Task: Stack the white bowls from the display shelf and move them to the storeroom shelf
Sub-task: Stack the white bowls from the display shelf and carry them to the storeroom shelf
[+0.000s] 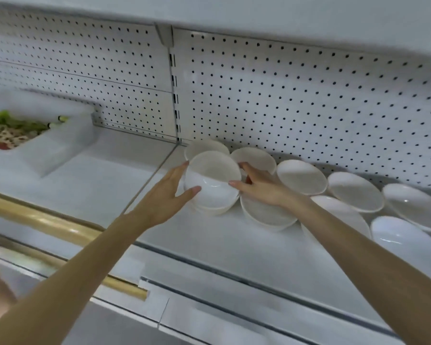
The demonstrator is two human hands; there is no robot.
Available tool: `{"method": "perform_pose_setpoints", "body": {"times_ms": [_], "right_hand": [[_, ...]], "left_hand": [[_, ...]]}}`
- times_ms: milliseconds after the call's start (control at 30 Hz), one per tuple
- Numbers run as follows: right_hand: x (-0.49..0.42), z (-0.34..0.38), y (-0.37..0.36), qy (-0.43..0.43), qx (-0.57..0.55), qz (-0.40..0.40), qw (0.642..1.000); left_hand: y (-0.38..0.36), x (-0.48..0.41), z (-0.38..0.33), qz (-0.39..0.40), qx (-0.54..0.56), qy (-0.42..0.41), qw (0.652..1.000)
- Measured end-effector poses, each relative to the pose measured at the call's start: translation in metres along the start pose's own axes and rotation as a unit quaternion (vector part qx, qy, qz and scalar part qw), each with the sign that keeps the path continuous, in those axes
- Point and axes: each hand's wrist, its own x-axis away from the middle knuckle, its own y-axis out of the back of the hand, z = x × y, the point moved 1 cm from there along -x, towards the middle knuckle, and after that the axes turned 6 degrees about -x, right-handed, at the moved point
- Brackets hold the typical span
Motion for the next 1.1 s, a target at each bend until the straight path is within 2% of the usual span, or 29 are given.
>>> {"method": "perform_pose_setpoints", "body": {"times_ms": [133, 300, 433, 600, 833, 933, 1033, 1100], "right_hand": [[-0.001, -0.004, -0.004, -0.019, 0.030, -0.009, 0.999], [0.000, 0.004, -0.011, -0.030, 0.051, -0.035, 0.998], [0.013, 0.021, -0.009, -0.011, 0.017, -0.047, 0.999], [0.013, 0.021, -0.013, 0.002, -0.031, -0.071, 0.997], [0.017, 0.015, 0.008, 0.026, -0.121, -0.135, 0.983], [0.048, 0.001, 0.024, 0.034, -0.190, -0.171, 0.966], [0.096, -0.024, 0.037, 0.020, -0.245, -0.205, 0.948], [0.133, -0.043, 0.046, 0.001, -0.258, -0.221, 0.940]], "left_hand": [[-0.007, -0.006, 0.004, 0.008, 0.103, 0.006, 0.995], [-0.013, -0.002, -0.006, 0.008, 0.174, 0.009, 0.985], [-0.018, -0.001, -0.008, -0.003, 0.220, 0.012, 0.976], [-0.014, -0.003, -0.013, -0.020, 0.232, 0.015, 0.972], [0.011, -0.004, -0.047, -0.062, 0.238, -0.043, 0.968], [0.009, 0.006, -0.079, -0.048, 0.268, -0.098, 0.957], [-0.008, 0.019, -0.120, -0.003, 0.275, -0.123, 0.953], [-0.026, 0.029, -0.148, 0.037, 0.312, -0.139, 0.939]]}}
